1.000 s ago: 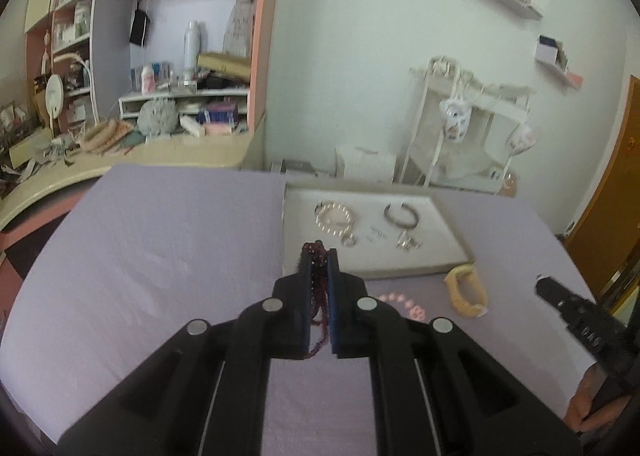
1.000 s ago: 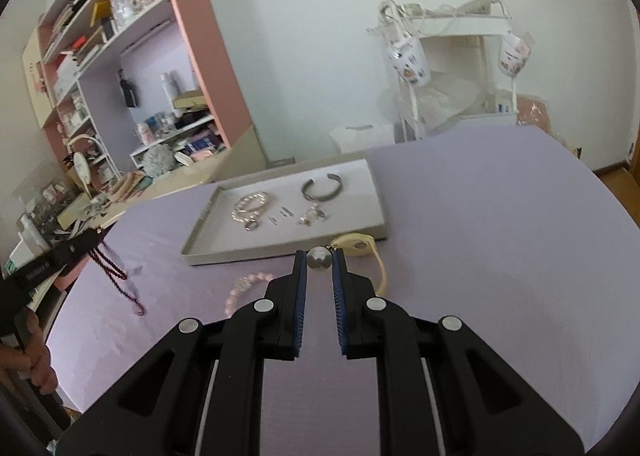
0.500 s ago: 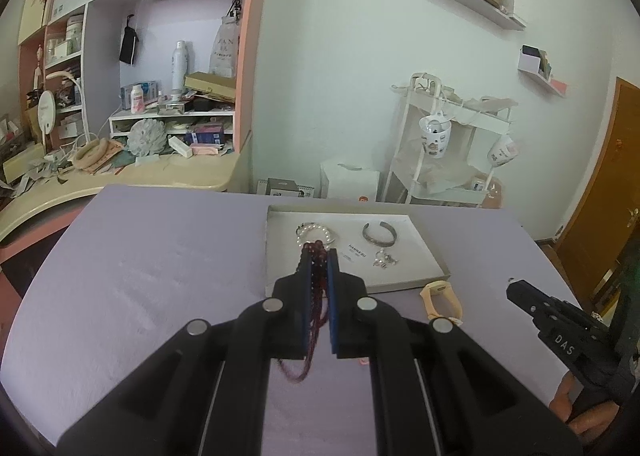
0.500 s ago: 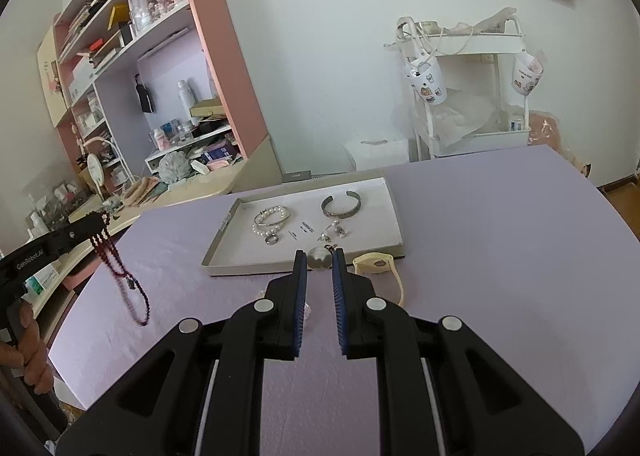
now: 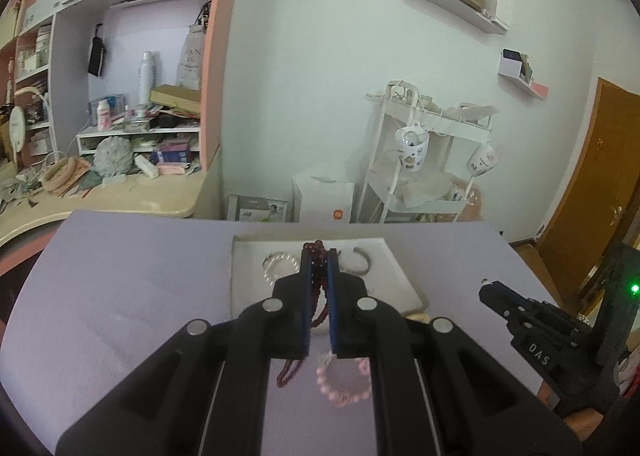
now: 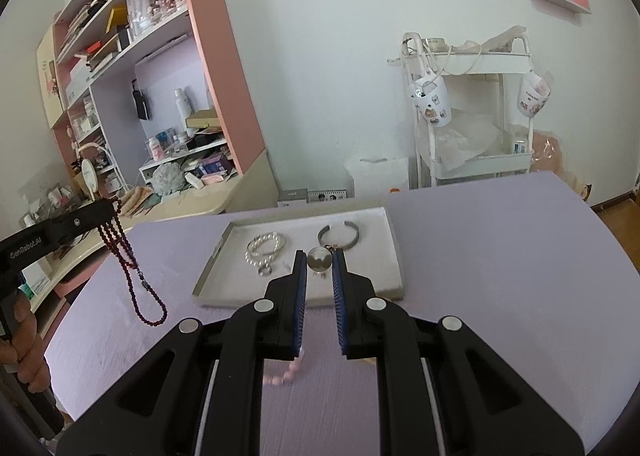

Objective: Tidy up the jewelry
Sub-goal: 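Drop the red necklace into the tray with the left tool while the right tool carries the earring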

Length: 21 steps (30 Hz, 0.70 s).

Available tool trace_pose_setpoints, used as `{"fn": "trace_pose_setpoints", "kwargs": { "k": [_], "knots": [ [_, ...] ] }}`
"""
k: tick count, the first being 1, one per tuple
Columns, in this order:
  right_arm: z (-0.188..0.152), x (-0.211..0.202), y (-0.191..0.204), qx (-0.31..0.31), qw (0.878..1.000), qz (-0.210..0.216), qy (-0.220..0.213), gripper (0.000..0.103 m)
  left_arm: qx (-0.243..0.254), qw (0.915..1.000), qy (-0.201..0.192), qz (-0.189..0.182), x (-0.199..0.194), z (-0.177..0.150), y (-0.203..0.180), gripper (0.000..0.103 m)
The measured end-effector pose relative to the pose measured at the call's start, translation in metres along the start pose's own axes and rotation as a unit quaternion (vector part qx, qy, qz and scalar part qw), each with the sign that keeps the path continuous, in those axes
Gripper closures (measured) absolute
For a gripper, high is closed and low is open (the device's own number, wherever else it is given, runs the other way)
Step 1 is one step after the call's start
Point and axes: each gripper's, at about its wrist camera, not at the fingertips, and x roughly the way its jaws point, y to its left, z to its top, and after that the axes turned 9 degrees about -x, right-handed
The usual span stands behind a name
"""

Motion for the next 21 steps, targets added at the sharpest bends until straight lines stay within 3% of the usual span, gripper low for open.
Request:
{"fn": "trace_pose_setpoints", "kwargs": {
  "k": [11, 21],
  "knots": [
    [0.034, 0.048, -0.009, -0.004, 1.000, 0.001, 0.003, 0.090, -0.006, 0.9998, 0.018, -0.008, 0.063, 0.028, -0.001, 0.096],
    [0.044, 0.100, -0.016, -0.008, 0.999, -0.006, 0.031, 0.089, -0.009, 0.9988, 0.046, -0.015, 0.117, 0.030, 0.007, 0.096]
  ]
}}
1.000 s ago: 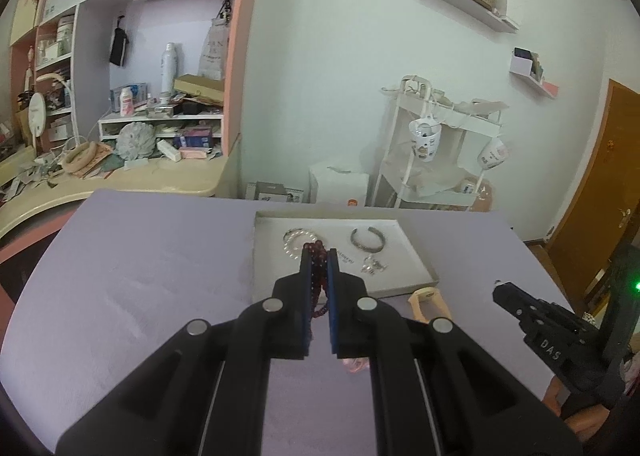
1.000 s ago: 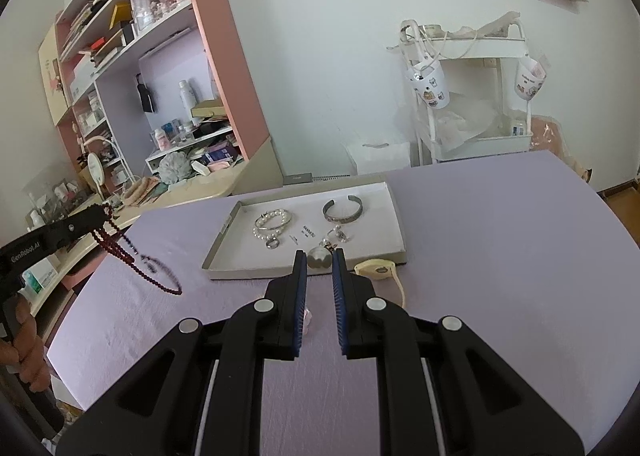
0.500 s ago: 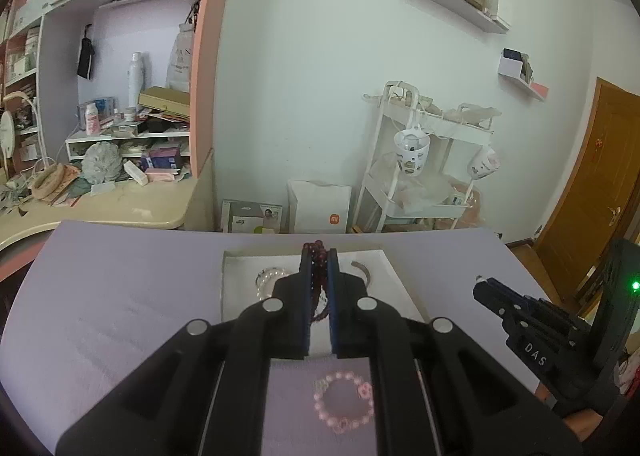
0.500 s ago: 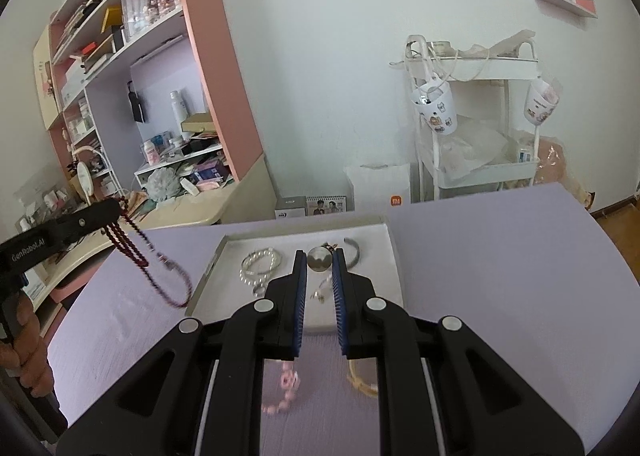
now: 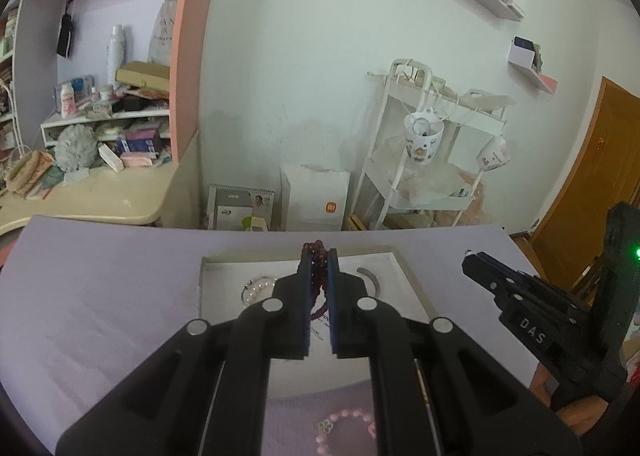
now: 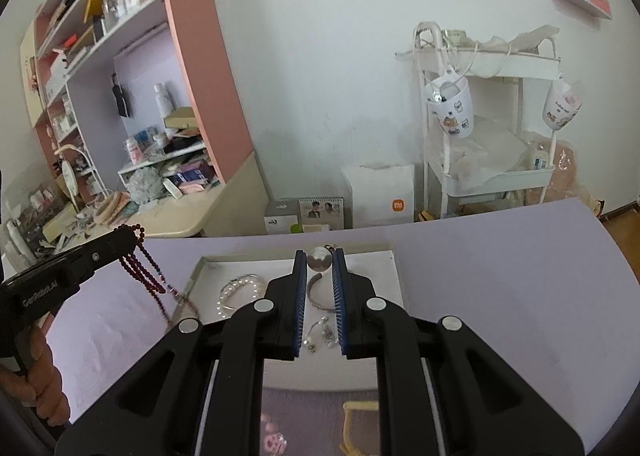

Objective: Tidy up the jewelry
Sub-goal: 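Drop the red necklace into the tray with the left tool while the right tool carries the earring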

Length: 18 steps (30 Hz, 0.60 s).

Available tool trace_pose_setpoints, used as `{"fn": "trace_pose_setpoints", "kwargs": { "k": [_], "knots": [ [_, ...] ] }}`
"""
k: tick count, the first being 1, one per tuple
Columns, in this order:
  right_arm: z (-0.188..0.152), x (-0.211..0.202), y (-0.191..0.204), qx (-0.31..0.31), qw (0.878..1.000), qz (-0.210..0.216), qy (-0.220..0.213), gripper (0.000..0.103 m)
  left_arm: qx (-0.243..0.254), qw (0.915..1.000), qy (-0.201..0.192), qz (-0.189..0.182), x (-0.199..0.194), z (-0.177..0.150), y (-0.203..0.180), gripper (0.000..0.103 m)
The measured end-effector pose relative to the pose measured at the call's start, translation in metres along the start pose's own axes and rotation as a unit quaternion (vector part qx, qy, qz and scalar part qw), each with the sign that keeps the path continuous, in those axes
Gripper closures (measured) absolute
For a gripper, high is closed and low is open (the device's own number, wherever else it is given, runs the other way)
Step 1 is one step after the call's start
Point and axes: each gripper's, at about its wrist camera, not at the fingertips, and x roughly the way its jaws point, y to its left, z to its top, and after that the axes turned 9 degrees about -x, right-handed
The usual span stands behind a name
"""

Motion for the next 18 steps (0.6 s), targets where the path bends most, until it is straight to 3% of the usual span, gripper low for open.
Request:
{"fn": "trace_pose_setpoints", "kwargs": {
  "k": [16, 18],
  "knots": [
    [-0.003, 0.040, -0.010, 0.011, 0.999, -0.002, 0.036, 0.089, 0.001, 0.9990, 0.044, -0.004, 0.051, -0.010, 0.007, 0.095],
    [-0.005, 0.041, -0.012, 0.014, 0.999, -0.003, 0.038, 0.089, -0.003, 0.9988, 0.049, 0.001, 0.056, -0.014, 0.009, 0.087]
  ]
}}
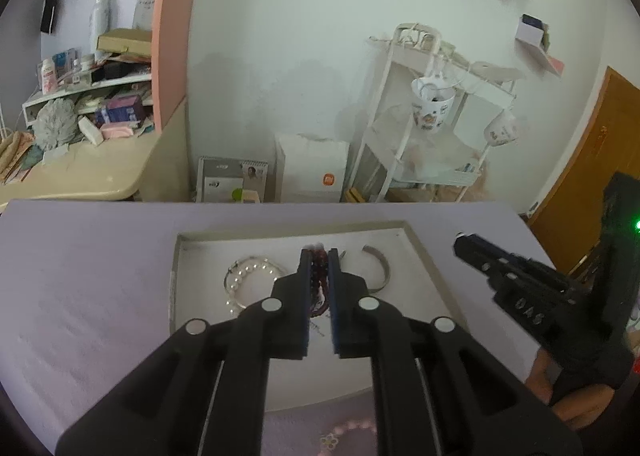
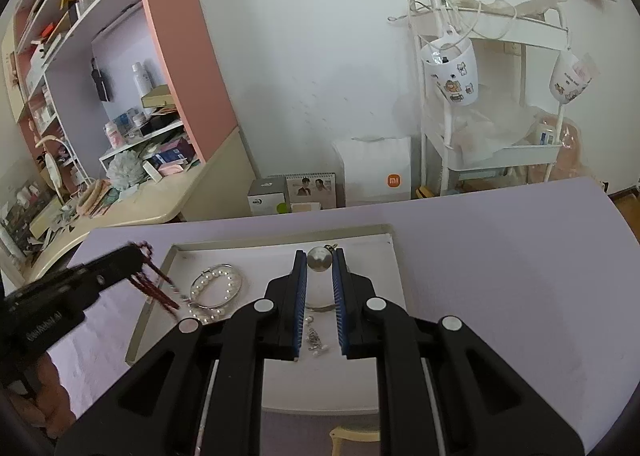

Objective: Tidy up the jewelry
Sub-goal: 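Drop the red necklace into the tray with the left tool while the right tool carries the earring, then lower the pearl earring into the tray and open the right tool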

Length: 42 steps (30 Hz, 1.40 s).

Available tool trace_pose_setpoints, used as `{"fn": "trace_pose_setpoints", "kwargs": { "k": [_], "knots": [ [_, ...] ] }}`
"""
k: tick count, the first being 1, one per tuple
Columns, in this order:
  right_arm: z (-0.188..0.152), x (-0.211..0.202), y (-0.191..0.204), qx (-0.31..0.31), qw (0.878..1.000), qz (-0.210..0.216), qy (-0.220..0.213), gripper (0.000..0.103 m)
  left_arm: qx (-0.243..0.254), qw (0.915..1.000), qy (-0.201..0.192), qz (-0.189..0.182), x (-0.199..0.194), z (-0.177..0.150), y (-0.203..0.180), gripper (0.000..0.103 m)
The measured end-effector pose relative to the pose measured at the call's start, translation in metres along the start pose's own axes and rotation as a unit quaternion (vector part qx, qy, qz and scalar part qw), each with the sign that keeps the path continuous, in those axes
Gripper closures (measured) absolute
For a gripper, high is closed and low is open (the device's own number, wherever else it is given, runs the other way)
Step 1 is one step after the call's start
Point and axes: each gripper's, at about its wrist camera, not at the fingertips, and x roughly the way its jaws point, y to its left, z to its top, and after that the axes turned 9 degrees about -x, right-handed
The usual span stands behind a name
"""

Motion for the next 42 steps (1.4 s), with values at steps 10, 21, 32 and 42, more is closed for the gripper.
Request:
{"fn": "trace_pose_setpoints", "kwargs": {
  "k": [10, 21, 32, 42],
  "knots": [
    [-0.009, 0.010, -0.001, 0.003, 1.000, 0.002, 0.018, 0.089, -0.051, 0.9981, -0.007, 0.035, -0.007, -0.010, 0.035, 0.073],
    [-0.017, 0.027, 0.017, -0.022, 0.999, 0.019, 0.042, 0.089, -0.082, 0.9942, -0.036, 0.059, -0.022, -0.003, 0.058, 0.056],
    [-0.019, 0.041, 0.029, -0.033, 0.998, 0.024, 0.057, 0.089, -0.085, 0.9938, -0.043, 0.058, -0.026, 0.000, 0.061, 0.056],
    [-0.019, 0.045, 0.033, -0.038, 0.997, 0.030, 0.061, 0.089, -0.088, 0.9934, -0.046, 0.058, -0.029, 0.001, 0.062, 0.056]
  ]
}}
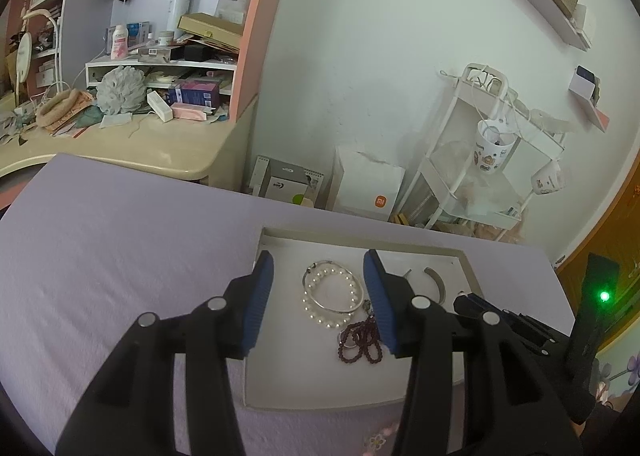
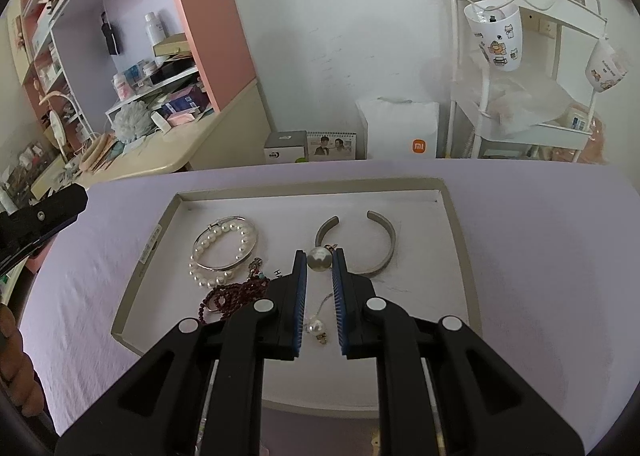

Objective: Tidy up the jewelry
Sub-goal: 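Lower the pearl earring into the tray and open the right tool, then grasp the yellow strap watch with the right tool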

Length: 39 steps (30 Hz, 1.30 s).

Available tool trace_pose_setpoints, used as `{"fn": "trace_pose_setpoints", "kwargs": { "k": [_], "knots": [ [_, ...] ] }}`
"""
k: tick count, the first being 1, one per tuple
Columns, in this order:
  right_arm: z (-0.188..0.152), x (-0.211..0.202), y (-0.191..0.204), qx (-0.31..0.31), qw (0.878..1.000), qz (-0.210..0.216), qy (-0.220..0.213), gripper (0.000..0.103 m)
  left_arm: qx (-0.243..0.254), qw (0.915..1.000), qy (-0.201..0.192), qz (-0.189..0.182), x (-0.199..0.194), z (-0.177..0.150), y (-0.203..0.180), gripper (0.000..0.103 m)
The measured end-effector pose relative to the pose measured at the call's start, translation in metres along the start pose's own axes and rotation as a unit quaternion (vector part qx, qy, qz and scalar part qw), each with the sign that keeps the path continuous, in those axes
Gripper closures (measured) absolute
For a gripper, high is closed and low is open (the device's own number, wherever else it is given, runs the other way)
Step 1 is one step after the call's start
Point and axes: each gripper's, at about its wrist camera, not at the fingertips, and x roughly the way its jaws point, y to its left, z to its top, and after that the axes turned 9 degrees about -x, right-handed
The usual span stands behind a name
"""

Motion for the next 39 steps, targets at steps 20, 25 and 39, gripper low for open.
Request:
{"fn": "trace_pose_setpoints", "kwargs": {
  "k": [20, 25, 39],
  "knots": [
    [-0.004, -0.033, -0.030, 0.037, 0.998, -0.036, -0.026, 0.060, -0.001, 1.0000, -0.007, -0.005, -0.008, 0.001, -0.002, 0.053],
    [-0.011, -0.053, -0.044, 0.053, 0.996, -0.056, -0.038, 0.060, -0.001, 0.9998, -0.017, -0.014, -0.024, -0.002, -0.004, 0.051],
    [-0.057, -0.099, -0.054, 0.067, 0.993, -0.086, -0.044, 0.060, 0.006, 0.9990, -0.032, -0.032, -0.080, -0.037, -0.013, 0.040]
  ]
}}
